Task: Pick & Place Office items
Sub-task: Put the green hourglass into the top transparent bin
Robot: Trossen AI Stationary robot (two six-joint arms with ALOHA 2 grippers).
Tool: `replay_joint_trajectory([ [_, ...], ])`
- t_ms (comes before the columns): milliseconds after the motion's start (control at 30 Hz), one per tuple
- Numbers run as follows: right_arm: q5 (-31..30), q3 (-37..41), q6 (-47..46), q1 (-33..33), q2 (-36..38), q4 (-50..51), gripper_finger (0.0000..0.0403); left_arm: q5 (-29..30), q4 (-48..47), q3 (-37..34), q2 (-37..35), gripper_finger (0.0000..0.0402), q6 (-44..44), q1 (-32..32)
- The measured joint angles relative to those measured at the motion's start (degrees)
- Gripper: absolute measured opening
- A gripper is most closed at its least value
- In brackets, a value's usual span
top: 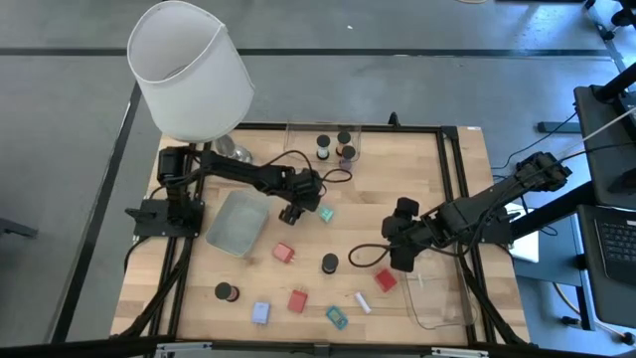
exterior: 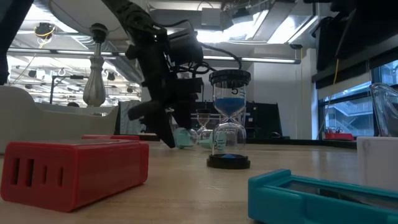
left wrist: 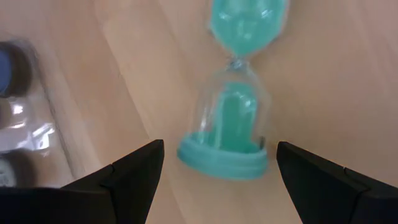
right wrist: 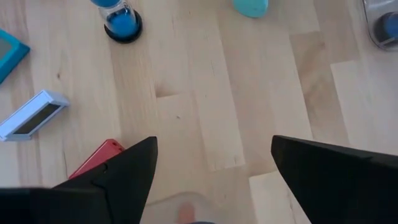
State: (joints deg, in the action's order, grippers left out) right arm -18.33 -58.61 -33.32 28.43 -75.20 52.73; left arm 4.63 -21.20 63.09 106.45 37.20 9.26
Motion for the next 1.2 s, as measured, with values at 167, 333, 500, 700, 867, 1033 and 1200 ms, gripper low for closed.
replay_joint_trajectory([
  [167, 0.0, 0.0, 0.3, 0.0, 0.0, 0.0, 0.0319, -0.5, 0.0, 0.0, 0.0, 0.0295, -0.3, -0.2],
  [333, -0.1, 0.0, -0.1, 0.0, 0.0, 0.0, 0.0319, -0.9, 0.0, 0.0, 0.0, 0.0262, -0.5, -0.2],
  [500, -0.1, 0.0, -0.1, 0.0, 0.0, 0.0, 0.0319, -0.9, 0.0, 0.0, 0.0, 0.0213, -0.4, -0.2],
  [700, -0.7, 0.0, -0.2, 0.0, 0.0, 0.0, 0.0319, 2.4, 0.5, 0.0, 0.0, 0.0199, -2.9, -0.2],
  [867, -8.8, 0.0, -0.2, -0.3, 0.0, 0.0, 0.0319, 4.4, 0.5, 0.7, -1.9, 0.0199, -10.5, -0.6],
  [1033, -12.9, 0.0, 3.5, -3.1, 0.0, 0.0, 0.0319, 2.9, 0.0, 3.6, -5.7, 0.0199, -20.8, -1.1],
  [1200, -17.3, 0.0, 10.1, -6.8, 0.0, -1.3, 0.0319, -0.3, 2.3, 4.2, -9.4, 0.0199, -27.1, -2.3],
])
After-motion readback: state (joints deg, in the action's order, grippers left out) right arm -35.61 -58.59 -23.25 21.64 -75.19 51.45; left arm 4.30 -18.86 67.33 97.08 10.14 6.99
